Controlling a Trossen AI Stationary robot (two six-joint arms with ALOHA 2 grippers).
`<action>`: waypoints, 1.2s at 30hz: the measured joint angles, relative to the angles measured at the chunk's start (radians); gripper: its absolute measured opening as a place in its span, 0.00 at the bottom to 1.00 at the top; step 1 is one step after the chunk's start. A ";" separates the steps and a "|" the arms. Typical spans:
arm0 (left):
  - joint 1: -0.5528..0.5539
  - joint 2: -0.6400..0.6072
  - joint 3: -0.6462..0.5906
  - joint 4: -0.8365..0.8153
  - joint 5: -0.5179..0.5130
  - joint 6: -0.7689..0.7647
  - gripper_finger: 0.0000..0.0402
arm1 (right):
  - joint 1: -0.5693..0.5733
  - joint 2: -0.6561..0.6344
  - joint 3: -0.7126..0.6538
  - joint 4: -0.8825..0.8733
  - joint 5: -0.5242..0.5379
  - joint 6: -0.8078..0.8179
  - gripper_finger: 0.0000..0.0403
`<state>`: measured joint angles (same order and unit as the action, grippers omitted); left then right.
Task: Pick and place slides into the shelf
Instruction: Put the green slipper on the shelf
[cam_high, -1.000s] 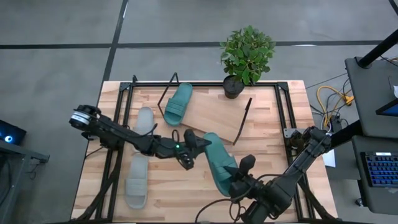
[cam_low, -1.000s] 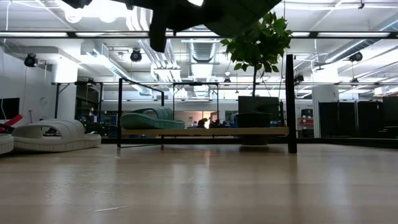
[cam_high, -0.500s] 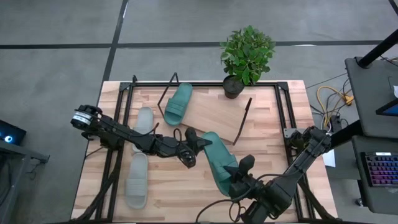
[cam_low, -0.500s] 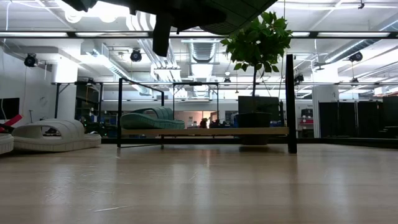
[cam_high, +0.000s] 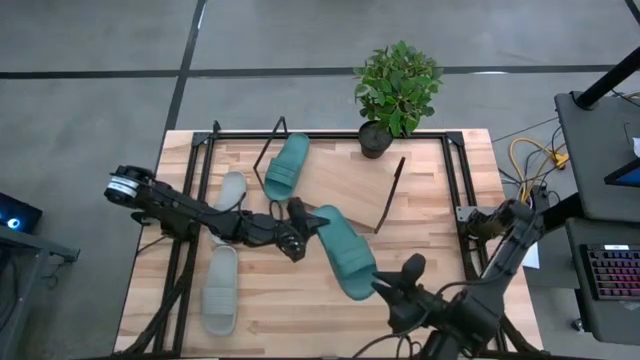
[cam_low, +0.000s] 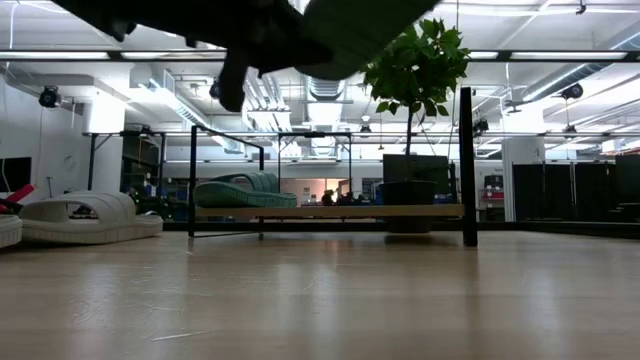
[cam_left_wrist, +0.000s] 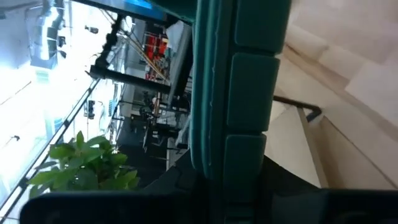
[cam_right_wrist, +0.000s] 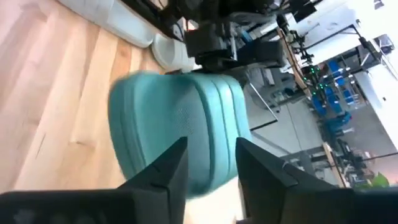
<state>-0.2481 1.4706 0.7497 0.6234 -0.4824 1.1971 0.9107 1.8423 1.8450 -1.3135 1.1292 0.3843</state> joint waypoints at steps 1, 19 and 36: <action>0.000 -0.021 -0.015 0.000 0.003 -0.011 0.12 | 0.010 -0.003 0.000 0.005 0.000 0.000 0.33; 0.001 -0.115 -0.058 0.007 0.100 -0.066 0.12 | 0.025 0.006 -0.005 0.048 0.024 -0.122 0.50; 0.002 -0.115 -0.058 0.031 0.116 -0.066 0.12 | -0.056 0.006 -0.006 0.156 0.010 -0.219 0.50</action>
<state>-0.2466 1.3560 0.6914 0.6544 -0.3668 1.1313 0.8546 1.8484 1.8389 -1.1573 1.1394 0.1654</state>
